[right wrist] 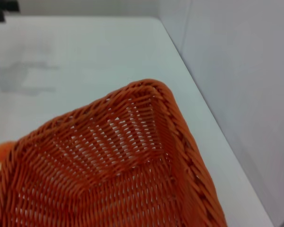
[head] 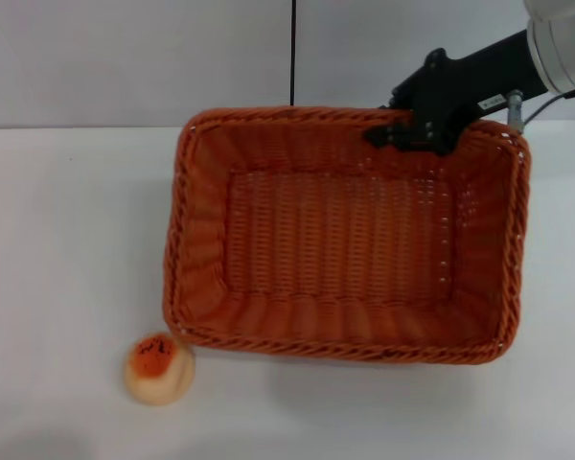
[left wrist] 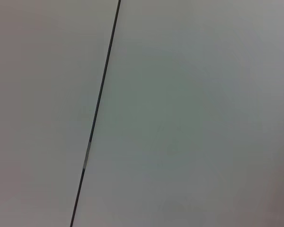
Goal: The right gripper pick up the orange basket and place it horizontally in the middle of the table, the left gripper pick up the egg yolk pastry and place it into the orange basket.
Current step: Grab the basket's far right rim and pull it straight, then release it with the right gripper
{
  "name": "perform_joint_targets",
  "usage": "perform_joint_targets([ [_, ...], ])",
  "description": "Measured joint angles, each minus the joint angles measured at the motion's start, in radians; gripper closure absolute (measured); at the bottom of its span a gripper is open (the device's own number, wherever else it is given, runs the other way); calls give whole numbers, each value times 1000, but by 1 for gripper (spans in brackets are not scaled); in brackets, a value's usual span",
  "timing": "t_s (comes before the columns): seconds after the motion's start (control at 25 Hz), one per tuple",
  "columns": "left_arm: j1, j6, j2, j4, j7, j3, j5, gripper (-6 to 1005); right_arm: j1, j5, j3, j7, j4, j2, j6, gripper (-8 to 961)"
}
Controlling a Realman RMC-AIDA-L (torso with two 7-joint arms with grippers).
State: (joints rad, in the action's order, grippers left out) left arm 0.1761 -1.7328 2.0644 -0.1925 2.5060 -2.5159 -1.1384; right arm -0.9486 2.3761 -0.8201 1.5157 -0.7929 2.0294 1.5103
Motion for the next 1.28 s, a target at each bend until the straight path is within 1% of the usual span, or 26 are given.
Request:
perform_joint_targets([
  [0.12,1,0,0,7,-4,2,0,178,-6,-9,-1,-15,16,2,-4,791],
  [0.2,1,0,0,7,-4,2,0,178,-14,-10,-6,-49,60,8,-20,791],
  [0.24,-1,-1,-1,8,-5,3,0,178,-14,-10,-6,-49,60,8,-20,791],
  [0.32,-4,-1,0,9,-5,4,0,179,-16,-10,-31,-61,89,10,-41,791],
  [0.4,-8,-1,0,10,-5,6,0,179,-15,-11,-85,-63,113,16,-72,791],
  [0.56,-14,-1,0,10,-6,7,0,179,-6,-11,-104,-64,107,24,-93,790],
  [0.76,-16,-1,0,10,-7,7,0,179,-2,-12,-104,-79,92,26,-94,790],
  [1.04,-17,1,0,10,-8,8,0,180,31,-74,-118,-166,65,42,-81,791],
  [1.28,-17,2,0,10,-8,8,0,181,58,-123,-132,-177,61,46,-118,781],
])
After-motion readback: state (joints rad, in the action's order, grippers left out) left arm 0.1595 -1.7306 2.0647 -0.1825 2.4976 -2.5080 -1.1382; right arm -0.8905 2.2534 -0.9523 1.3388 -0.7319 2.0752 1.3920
